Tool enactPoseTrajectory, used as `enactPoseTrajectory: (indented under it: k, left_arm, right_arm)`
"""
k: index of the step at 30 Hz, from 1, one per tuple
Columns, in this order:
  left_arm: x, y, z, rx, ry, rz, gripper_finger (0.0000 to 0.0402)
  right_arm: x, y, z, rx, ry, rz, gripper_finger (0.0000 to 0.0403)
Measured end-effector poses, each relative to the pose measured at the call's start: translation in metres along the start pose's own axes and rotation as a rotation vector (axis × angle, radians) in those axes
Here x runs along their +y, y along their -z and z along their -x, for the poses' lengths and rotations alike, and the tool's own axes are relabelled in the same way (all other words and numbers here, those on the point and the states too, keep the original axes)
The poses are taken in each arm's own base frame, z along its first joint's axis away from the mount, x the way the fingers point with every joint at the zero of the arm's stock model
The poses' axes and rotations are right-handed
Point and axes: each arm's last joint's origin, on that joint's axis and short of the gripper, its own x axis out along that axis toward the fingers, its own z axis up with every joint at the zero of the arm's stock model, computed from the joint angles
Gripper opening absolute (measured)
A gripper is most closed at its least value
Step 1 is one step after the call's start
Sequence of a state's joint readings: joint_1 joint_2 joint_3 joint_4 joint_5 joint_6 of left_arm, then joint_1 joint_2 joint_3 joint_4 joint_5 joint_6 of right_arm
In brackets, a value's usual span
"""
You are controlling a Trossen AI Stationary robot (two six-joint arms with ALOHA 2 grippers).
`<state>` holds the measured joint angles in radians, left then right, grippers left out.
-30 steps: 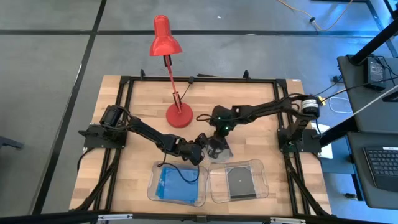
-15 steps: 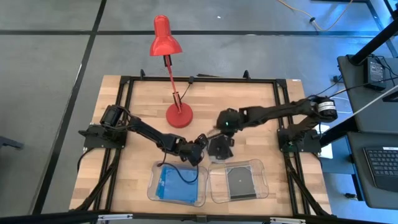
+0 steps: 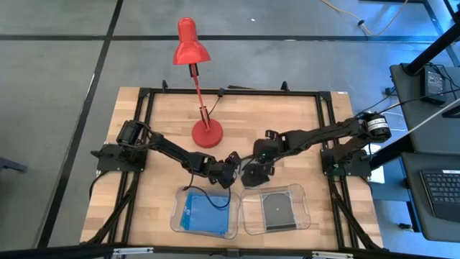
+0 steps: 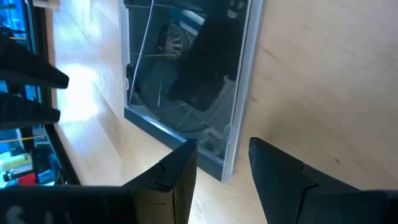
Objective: Pick & place jewel cases by type
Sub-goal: Put the black cd case into the right transparent bin
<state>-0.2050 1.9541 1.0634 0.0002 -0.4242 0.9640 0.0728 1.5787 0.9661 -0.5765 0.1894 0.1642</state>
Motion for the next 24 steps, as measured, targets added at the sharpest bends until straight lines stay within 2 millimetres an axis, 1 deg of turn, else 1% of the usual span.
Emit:
enactPoseTrajectory:
  k: [3,5,7,9,12,14,19,24]
  left_arm:
    - [-0.001,-0.001,0.0,-0.016,0.011,0.008,0.0143]
    - [-0.002,-0.003,0.001,-0.029,0.019,0.014,0.0143]
    - [-0.003,-0.004,0.001,-0.034,0.02,0.009,0.0143]
    - [-0.003,-0.004,0.002,-0.036,0.022,0.003,0.0143]
    - [-0.003,-0.004,0.001,-0.035,0.021,0.005,0.0143]
    - [-0.002,-0.003,0.001,-0.034,0.021,0.005,0.0143]
    - [-0.003,-0.003,0.001,-0.034,0.021,0.005,0.0143]
    - [-0.002,-0.003,0.001,-0.049,0.028,0.015,0.0143]
  right_arm:
    - [0.001,0.004,0.0,0.041,0.005,0.001,0.0238]
    - [0.003,0.01,0.0,0.078,0.004,0.013,0.027]
    - [0.005,0.02,-0.004,0.123,0.013,0.023,0.0295]
    - [0.007,0.029,-0.01,0.14,0.024,0.003,0.0311]
    - [0.008,0.038,-0.019,0.129,-0.009,-0.024,0.032]
    - [0.008,0.042,-0.023,0.122,-0.022,-0.01,0.0321]
    - [0.007,0.052,-0.031,0.105,0.015,0.167,0.0322]
    - [0.008,0.048,-0.036,0.045,-0.132,0.199,0.0322]
